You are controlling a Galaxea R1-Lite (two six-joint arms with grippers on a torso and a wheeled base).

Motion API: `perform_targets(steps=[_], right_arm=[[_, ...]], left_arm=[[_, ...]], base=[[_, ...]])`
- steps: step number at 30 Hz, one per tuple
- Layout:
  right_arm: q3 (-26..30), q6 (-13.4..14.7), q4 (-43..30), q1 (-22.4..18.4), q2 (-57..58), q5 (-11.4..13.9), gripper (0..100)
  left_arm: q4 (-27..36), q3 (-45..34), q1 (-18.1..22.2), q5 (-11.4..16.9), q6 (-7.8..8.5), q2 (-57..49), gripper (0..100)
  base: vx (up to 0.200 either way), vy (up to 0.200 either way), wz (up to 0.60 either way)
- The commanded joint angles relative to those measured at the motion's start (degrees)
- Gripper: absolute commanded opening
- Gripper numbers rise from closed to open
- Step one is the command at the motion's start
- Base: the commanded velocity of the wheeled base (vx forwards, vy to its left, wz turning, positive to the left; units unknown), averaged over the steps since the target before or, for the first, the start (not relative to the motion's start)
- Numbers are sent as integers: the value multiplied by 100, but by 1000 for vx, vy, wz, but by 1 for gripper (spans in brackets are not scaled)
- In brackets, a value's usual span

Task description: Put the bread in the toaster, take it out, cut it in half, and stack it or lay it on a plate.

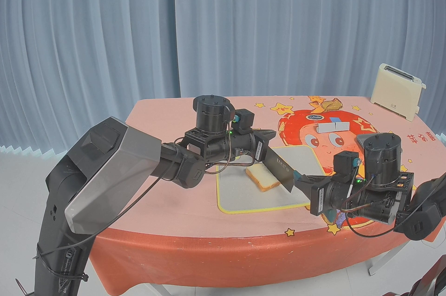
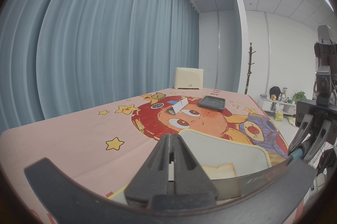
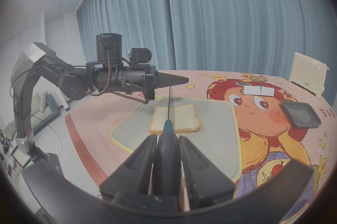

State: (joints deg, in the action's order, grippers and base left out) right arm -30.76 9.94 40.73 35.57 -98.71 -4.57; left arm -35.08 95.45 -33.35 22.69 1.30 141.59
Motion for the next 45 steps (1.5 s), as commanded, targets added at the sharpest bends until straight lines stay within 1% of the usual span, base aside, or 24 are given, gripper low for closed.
perform_targets(steps=[1,26,45], right_arm=[[8,0,-4,2,-8,-9,0],[26,0,-4,2,-26,-9,0],[52,-9,-12,2,-131,-26,0]], left_arm=[[2,-9,4,-1,1,9,0],[2,-9,-4,-1,1,246,0],[2,17,-13,8,1,220,0]], base=[[0,0,0],[0,0,0],[0,0,0]])
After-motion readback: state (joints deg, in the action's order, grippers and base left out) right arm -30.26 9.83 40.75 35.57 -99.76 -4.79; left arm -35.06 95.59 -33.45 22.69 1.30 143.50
